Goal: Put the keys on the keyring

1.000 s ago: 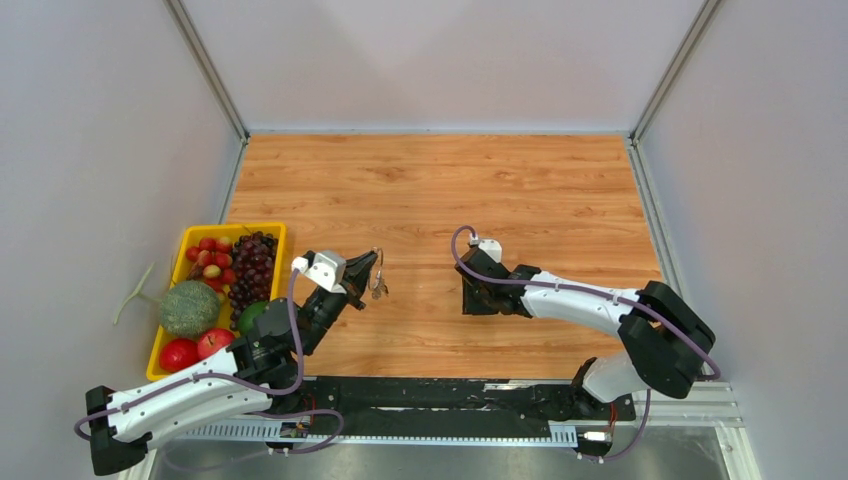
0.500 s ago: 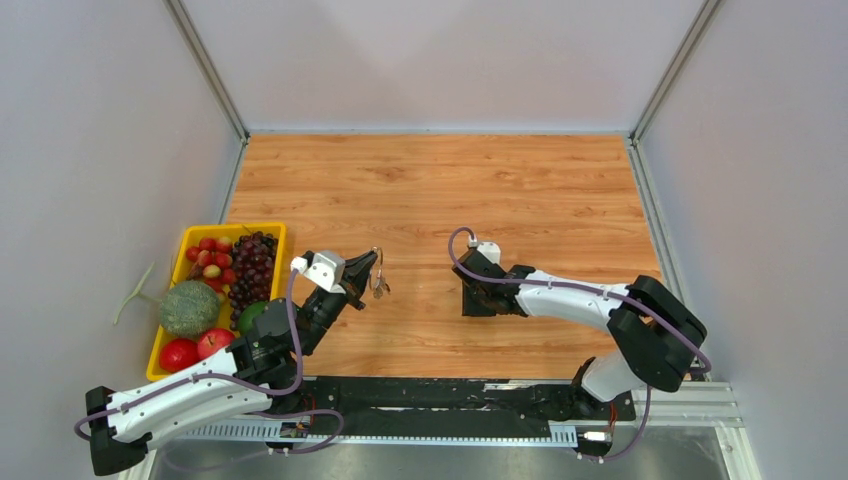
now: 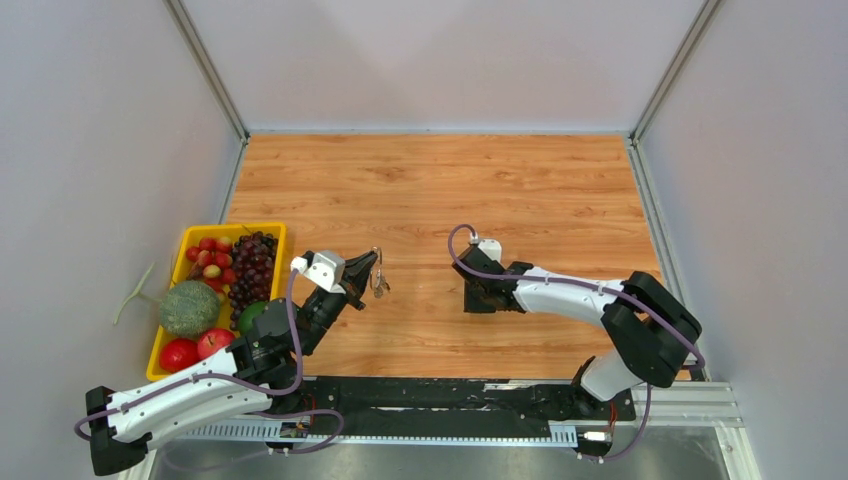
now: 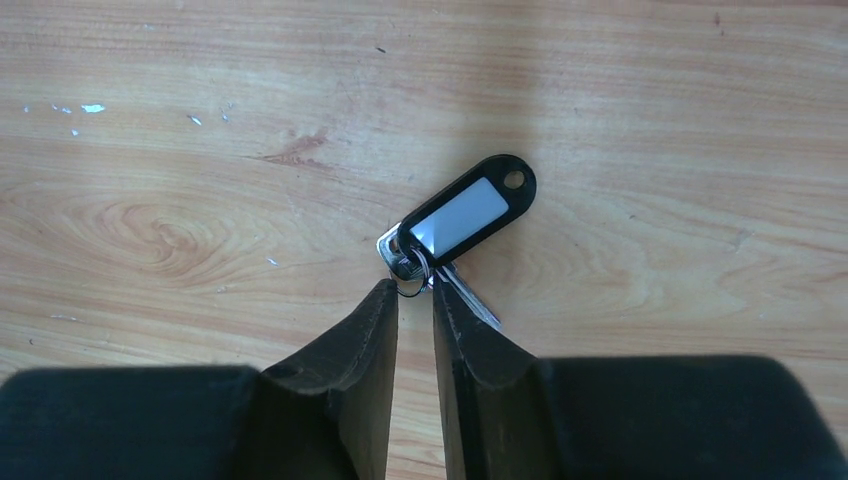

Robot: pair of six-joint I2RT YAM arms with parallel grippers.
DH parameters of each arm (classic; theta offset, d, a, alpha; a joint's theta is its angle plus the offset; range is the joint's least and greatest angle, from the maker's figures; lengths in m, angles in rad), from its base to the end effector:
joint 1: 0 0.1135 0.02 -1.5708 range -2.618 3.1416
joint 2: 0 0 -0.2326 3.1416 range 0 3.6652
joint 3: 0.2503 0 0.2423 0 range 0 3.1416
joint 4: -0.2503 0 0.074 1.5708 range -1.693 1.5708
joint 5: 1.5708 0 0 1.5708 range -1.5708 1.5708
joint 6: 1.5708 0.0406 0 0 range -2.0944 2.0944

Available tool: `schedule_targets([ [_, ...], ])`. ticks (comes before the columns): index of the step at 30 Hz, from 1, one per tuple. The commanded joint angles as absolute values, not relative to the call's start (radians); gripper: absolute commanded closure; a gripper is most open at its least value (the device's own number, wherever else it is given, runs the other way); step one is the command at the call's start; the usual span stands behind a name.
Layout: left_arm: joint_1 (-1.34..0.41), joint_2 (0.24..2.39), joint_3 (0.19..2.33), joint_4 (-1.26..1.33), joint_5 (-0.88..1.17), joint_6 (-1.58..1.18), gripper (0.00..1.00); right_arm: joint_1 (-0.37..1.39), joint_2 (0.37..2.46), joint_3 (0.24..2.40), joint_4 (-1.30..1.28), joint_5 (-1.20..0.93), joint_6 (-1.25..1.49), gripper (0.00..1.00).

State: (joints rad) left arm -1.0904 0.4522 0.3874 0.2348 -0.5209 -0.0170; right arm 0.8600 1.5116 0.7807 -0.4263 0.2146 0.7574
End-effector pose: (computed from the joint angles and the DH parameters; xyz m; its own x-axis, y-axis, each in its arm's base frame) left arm 0.0903 -0.1295 0.2783 0.0690 -0.1642 -0.9840 0.5438 0.8331 -0.1009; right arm 0.1806 0.1965 0.1296 -0.9045 -0.0217 -0.4260 -0.0870 0.9871 0.1344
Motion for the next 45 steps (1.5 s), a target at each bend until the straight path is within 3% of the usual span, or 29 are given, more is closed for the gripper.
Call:
schedule_targets([
  [1,-1.089,0.449,0.390,0.271,-0.507,-0.024,1.00,0.853,1.523,0.823,-0.388,0.243,0.746,0.75],
  [17,-1.088,0.450,0.390,0.270,-0.506,-0.025,1.00,0.853,1.518,0.846,-0.373,0.269,0.700,0.89],
  [21,-1.088,0.447,0.390,0.269,-0.506,-0.025,1.00,0.854,1.535,0.848,-0.353,0.261,0.686,1.00],
  [32,-1.088,0.454,0.392,0.272,-0.501,-0.026,1.00,0.865,1.285,0.812,-0.340,0.203,0.531,1.00],
  [45,-1.088,0.441,0.384,0.286,-0.429,-0.028,1.00,0.867,1.020,0.869,-0.387,-0.193,0.204,1.00],
])
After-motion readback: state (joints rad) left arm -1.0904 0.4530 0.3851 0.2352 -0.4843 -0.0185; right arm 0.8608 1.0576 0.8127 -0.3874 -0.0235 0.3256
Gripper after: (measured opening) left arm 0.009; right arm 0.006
